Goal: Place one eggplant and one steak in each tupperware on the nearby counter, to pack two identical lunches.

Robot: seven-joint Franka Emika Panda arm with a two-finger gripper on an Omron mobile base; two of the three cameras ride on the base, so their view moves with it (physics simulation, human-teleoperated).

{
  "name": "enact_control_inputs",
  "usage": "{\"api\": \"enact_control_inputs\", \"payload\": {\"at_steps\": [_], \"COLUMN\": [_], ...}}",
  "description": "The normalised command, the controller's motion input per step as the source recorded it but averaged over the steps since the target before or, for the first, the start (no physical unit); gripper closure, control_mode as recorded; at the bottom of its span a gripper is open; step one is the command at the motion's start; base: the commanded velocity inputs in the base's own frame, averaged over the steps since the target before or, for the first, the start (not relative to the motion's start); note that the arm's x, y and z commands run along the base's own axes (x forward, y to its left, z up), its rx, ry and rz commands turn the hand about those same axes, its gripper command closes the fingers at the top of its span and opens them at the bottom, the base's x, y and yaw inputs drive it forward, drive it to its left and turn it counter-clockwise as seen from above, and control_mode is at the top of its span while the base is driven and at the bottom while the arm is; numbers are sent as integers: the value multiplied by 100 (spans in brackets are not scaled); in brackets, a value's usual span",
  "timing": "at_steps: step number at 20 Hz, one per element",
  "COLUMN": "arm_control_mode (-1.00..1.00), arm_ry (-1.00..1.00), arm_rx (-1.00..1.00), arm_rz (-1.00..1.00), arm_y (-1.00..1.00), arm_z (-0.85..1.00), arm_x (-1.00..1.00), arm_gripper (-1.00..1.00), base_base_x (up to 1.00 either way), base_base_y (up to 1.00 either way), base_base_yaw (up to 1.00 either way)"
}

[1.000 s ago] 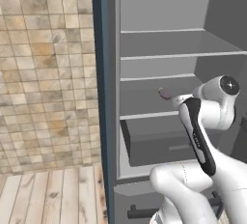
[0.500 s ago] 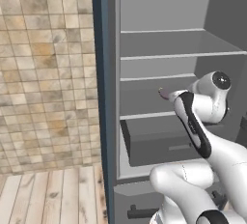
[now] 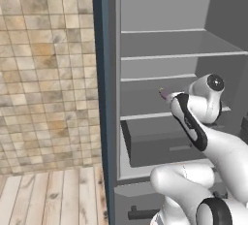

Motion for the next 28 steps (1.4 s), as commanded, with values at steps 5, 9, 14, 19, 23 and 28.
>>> {"api": "enact_control_inputs", "payload": {"at_steps": [5,9,14,19,23,28], "arm_control_mode": [-100,-100,-100,-100,-100,-100], "arm_ry": [0,0,0,0,0,0], "arm_rx": [0,0,0,0,0,0], "arm_rz": [0,0,0,0,0,0], "arm_y": [-1,-7,-9,-4,-4,-8], "arm_z": [-8,0,-6,-20,-20,-16], "arm_x": [36,28,25,31,34,37], "arm_gripper": [-100,-100,-100,-100,-100,-100], "base_base_x": [0,0,0,0,0,0], "base_base_y": [0,0,0,0,0,0], "base_base_yaw": [0,0,0,0,0,0]}}
